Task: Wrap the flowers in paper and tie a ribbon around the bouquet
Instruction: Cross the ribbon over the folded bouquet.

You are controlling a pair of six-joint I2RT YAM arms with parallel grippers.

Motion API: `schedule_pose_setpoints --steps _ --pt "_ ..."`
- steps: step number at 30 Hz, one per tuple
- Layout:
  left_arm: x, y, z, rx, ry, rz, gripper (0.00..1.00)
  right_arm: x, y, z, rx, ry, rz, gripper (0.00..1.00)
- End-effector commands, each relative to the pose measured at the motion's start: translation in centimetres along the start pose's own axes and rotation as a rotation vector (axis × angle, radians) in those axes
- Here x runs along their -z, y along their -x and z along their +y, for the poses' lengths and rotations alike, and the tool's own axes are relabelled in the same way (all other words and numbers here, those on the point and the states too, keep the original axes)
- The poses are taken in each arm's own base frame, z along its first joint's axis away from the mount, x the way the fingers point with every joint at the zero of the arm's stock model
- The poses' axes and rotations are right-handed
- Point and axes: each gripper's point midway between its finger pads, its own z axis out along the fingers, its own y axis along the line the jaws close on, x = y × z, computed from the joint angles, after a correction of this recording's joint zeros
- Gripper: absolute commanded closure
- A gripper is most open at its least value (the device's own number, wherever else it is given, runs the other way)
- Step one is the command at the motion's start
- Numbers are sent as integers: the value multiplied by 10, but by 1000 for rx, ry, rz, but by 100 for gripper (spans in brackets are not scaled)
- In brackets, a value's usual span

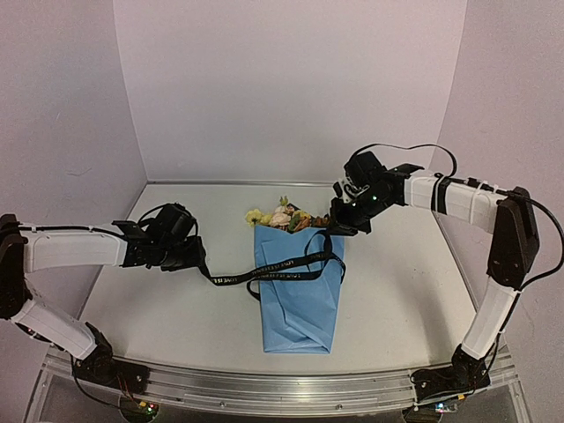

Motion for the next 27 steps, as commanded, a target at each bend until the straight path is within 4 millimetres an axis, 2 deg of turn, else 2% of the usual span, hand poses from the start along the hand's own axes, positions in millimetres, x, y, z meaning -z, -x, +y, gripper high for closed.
schedule_pose_setpoints --steps 1,3,6,10,14,16,21,24,27 --pt "28 47 -51 -60 -227 -156 43 20 24 44 20 145 -71 100" --pt "41 61 -92 -146 -395 -185 43 22 24 54 34 179 -70 100" --pt "48 65 -149 -288 -576 -170 46 16 33 51 -13 145 -78 100" --pt "29 46 -190 -416 -644 -115 47 0 45 38 -108 46 -63 100" --pt "24 29 -233 -534 -687 -103 45 -14 59 29 -197 18 -123 100" --pt "19 20 -243 -568 -703 -77 44 -14 64 28 -221 11 -141 100" --pt "7 11 -252 -594 -721 -37 36 -27 45 14 -297 -62 -12 99" --pt "0 7 -252 -595 -714 -33 31 -41 32 10 -321 -59 47 86" --pt "-12 8 -255 -597 -693 -33 31 -42 24 7 -307 -57 70 71"
